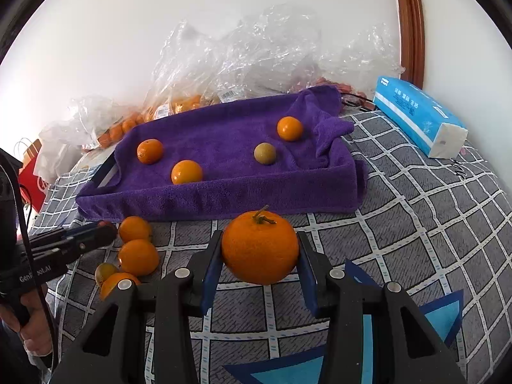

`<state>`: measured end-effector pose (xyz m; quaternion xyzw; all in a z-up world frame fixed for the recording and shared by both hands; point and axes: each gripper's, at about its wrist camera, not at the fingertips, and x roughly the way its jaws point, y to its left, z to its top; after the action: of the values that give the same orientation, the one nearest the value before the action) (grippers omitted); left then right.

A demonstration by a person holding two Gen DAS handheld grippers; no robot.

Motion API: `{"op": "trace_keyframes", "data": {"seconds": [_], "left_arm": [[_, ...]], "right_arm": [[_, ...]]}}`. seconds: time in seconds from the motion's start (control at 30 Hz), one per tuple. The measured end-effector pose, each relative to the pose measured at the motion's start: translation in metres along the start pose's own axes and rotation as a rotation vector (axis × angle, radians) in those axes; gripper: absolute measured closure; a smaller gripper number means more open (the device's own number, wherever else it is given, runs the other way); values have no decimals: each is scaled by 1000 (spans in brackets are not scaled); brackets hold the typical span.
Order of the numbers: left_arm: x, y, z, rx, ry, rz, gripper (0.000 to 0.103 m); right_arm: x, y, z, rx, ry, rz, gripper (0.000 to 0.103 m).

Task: Organize fruits
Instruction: 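Grasp a large stemmed orange with the right tool while the left tool grasps a red apple, then carry the held orange and red apple over the purple towel with both tools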

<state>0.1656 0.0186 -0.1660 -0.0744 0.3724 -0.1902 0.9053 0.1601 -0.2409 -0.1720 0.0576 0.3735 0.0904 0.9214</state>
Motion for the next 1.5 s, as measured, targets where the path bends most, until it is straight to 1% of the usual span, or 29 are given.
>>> {"op": "trace_keyframes", "data": {"seconds": [0.07,0.2,0.33,0.53,1.03,1.2,1.5], "left_arm": [[-5,-2,2,5,-42,5,80],[-14,-5,3,25,-91,16,80],[-17,-6,4,20,-101,-4,80],[-22,-1,6,-7,-127,-14,80],[-27,6,8,-41,-157,-18,80],[-30,6,8,-42,-178,9,80],[-33,11,9,-76,-197,14,80]], "right_arm": [[0,-1,0,3,-1,-1,60],[-4,-2,0,14,-23,-2,60],[-10,-7,0,40,-51,2,60],[-18,-14,-1,76,-89,0,60],[-25,-16,-2,94,-130,-11,60],[-28,-16,-2,94,-140,-15,60],[-30,-23,-2,132,-149,-35,60]]}}
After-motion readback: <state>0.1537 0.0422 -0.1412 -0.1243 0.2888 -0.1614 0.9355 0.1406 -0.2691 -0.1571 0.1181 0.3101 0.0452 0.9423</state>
